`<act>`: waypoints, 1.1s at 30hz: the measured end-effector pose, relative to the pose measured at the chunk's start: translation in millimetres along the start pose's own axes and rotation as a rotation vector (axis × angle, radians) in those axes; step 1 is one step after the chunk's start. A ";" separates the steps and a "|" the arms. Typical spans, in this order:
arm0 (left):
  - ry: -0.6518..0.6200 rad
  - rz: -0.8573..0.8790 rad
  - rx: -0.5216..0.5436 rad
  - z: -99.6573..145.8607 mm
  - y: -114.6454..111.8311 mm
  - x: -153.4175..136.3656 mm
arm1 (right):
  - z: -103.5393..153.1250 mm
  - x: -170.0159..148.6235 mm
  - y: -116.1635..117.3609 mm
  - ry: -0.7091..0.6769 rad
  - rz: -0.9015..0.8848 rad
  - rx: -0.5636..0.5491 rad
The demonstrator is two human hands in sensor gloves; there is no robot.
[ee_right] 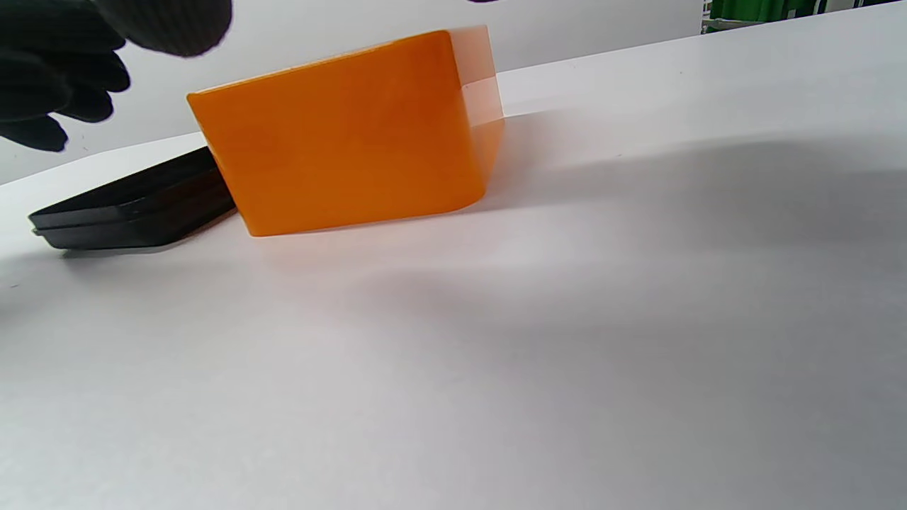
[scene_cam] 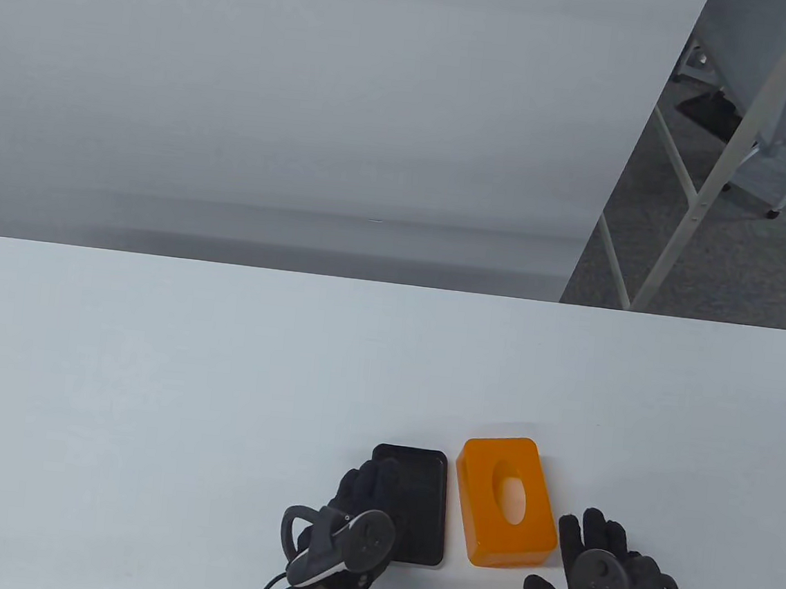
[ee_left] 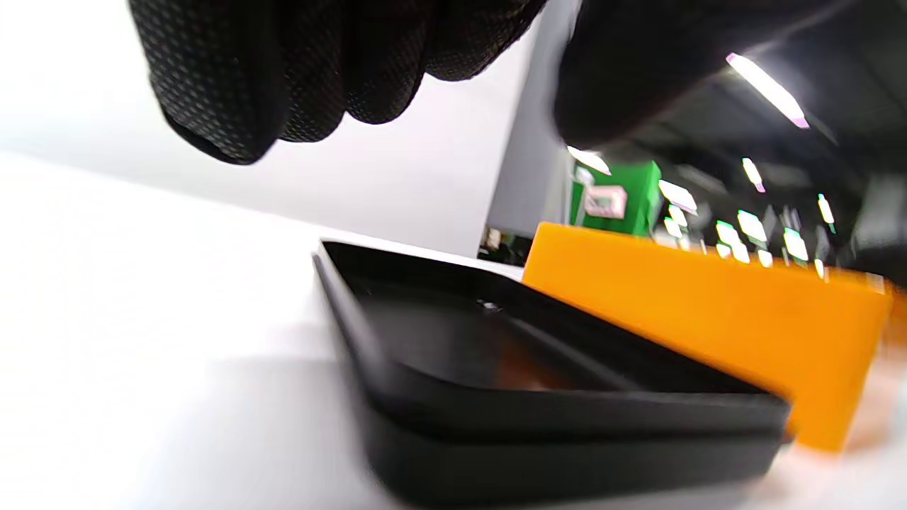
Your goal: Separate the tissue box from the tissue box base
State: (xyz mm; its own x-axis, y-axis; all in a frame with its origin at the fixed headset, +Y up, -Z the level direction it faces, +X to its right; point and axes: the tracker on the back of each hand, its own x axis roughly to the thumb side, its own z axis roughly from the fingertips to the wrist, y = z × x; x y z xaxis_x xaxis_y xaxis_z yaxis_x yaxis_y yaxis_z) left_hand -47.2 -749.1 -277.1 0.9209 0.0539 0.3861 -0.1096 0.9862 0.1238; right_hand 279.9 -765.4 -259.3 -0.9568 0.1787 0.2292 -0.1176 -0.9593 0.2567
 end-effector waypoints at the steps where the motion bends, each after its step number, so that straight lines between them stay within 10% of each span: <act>1: -0.012 -0.026 -0.004 1.8 2.2 0.2 | 0.3 -0.1 -0.1 0.001 -0.001 -0.002; 11: 0.039 0.016 -0.265 14.0 0.6 -36.8 | 3.1 -3.3 -8.6 0.002 -0.020 -0.020; 33: 0.013 0.122 -0.227 13.2 10.1 -42.7 | -4.8 -13.2 -3.1 -0.041 0.040 -0.039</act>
State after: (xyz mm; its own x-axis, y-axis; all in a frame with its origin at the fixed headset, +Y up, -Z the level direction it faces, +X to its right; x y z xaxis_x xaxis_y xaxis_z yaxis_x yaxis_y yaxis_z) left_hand -92.6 -743.5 -280.3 0.9109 0.1754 0.3736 -0.1351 0.9820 -0.1316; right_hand 291.7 -765.8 -267.6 -0.9493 0.1479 0.2773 -0.0903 -0.9735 0.2102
